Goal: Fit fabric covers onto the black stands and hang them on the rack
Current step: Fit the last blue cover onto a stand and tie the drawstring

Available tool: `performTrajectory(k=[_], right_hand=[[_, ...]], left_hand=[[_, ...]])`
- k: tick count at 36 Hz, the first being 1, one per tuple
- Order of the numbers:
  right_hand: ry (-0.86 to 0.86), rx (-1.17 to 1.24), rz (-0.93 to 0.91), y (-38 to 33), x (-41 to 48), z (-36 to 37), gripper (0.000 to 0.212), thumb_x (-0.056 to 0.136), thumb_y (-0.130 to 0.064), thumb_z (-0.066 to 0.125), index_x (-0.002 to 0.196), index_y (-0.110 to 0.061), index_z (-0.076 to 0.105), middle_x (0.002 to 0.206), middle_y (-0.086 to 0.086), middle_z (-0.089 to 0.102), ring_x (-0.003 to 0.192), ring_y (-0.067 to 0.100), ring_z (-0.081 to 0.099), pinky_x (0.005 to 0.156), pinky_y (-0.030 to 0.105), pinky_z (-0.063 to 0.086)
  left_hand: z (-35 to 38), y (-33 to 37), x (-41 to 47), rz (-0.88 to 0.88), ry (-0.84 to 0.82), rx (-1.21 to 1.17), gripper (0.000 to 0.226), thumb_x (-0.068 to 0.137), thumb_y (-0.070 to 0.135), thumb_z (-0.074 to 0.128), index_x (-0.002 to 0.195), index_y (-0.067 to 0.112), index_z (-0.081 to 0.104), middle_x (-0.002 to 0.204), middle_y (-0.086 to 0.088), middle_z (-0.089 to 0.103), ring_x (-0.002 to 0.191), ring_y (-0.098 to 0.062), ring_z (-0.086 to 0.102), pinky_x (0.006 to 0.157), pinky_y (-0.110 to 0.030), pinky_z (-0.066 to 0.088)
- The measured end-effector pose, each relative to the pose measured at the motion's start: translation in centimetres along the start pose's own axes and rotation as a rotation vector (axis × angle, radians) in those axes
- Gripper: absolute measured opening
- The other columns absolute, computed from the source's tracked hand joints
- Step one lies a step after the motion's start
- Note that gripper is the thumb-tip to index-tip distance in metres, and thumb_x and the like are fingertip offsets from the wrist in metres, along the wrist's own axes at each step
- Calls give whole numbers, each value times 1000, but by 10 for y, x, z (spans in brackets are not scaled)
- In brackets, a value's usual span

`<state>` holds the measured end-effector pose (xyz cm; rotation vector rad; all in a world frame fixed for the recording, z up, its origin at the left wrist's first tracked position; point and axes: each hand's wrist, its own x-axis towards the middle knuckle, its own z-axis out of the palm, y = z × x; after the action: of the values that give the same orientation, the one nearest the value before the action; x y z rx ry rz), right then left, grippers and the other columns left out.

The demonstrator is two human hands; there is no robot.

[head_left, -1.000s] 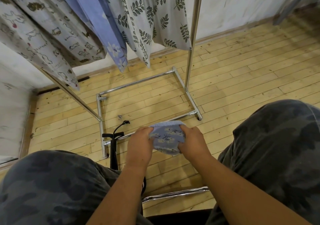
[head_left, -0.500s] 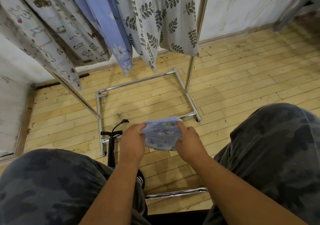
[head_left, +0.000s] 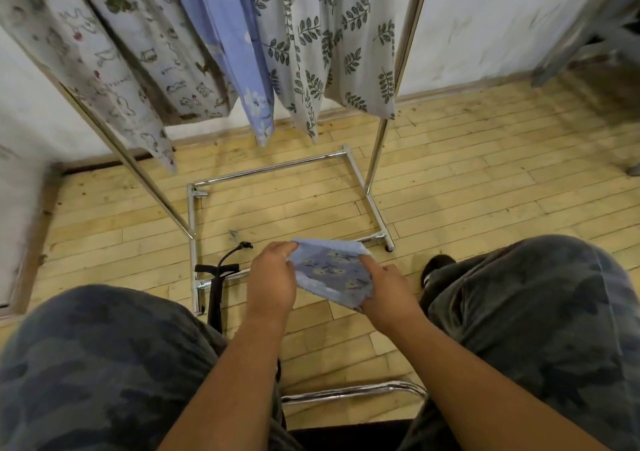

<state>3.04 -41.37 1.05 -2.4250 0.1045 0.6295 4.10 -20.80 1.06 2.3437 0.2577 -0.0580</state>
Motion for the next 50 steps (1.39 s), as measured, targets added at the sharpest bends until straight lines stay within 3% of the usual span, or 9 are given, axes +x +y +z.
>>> performTrajectory(k=[4, 9, 13, 18, 28, 33, 38, 44, 50], right_hand=[[-18, -8, -2, 5, 12, 5, 78, 101, -8, 54, 163, -35, 15, 144, 13, 39, 94, 22, 47, 78, 27, 42], [-101, -43, 15, 5, 35, 16, 88, 97, -12, 64, 163, -36, 12, 141, 16, 39, 115, 34, 56, 91, 35, 51], [-123, -15, 5, 8, 47, 31, 90, 94, -10, 67, 162, -34, 14, 138, 16, 40, 102, 27, 53, 79, 29, 44], [-166, 51, 36, 21, 67, 57, 91, 92, -12, 70, 161, -33, 15, 134, 15, 43, 92, 22, 47, 78, 29, 45], [-244, 122, 96, 43, 101, 95, 85, 95, -12, 68, 162, -32, 20, 138, 12, 41, 119, 30, 55, 95, 34, 52], [-285, 138, 149, 54, 117, 113, 89, 92, -14, 72, 162, -32, 20, 139, 9, 40, 120, 26, 54, 96, 33, 54], [-270, 187, 143, 59, 129, 115, 80, 94, -24, 72, 160, -31, 28, 135, 8, 42, 121, 24, 53, 98, 29, 49], [-88, 391, 187, 72, 152, 128, 11, 99, -35, 65, 107, -30, 70, 116, 1, 52, 90, 8, 61, 81, 26, 55], [77, 395, 375, 101, 191, 146, 20, 105, -37, 53, 96, -20, 61, 104, 3, 63, 89, 19, 60, 66, 27, 44]], left_hand=[[4, -2, 3, -26, 12, -8, 40, 99, -5, 48, 134, 7, 66, 131, -7, 64, 106, -8, 53, 88, -16, 34], [18, -24, 15, -106, -12, 56, 40, 102, 1, 47, 138, 9, 62, 138, -8, 61, 123, -24, 59, 102, -26, 42], [23, -27, 28, -125, -43, 82, 44, 101, 1, 47, 141, 11, 61, 141, -8, 60, 123, -27, 60, 105, -40, 49], [36, -36, 44, -167, -135, 155, 45, 103, 7, 48, 144, 21, 58, 143, -5, 59, 122, -26, 60, 93, -27, 44], [73, -68, 64, -182, -206, 161, 31, 101, 8, 54, 125, 20, 70, 115, -1, 69, 103, -21, 64, 81, -26, 42], [88, -82, 71, -208, -244, 149, 30, 102, 20, 52, 126, 13, 69, 118, -3, 66, 96, -8, 52, 68, -3, 30], [104, -101, 78, -264, -267, 160, 28, 103, 12, 54, 127, 16, 68, 115, 3, 64, 85, -1, 47, 64, 2, 35], [126, -136, 90, -315, -303, 194, 34, 97, 10, 59, 129, 18, 69, 124, -4, 68, 104, -19, 62, 80, -22, 38], [143, -151, 95, -338, -395, 208, 44, 98, 6, 56, 140, 17, 61, 137, -6, 63, 118, -25, 60, 94, -28, 45]])
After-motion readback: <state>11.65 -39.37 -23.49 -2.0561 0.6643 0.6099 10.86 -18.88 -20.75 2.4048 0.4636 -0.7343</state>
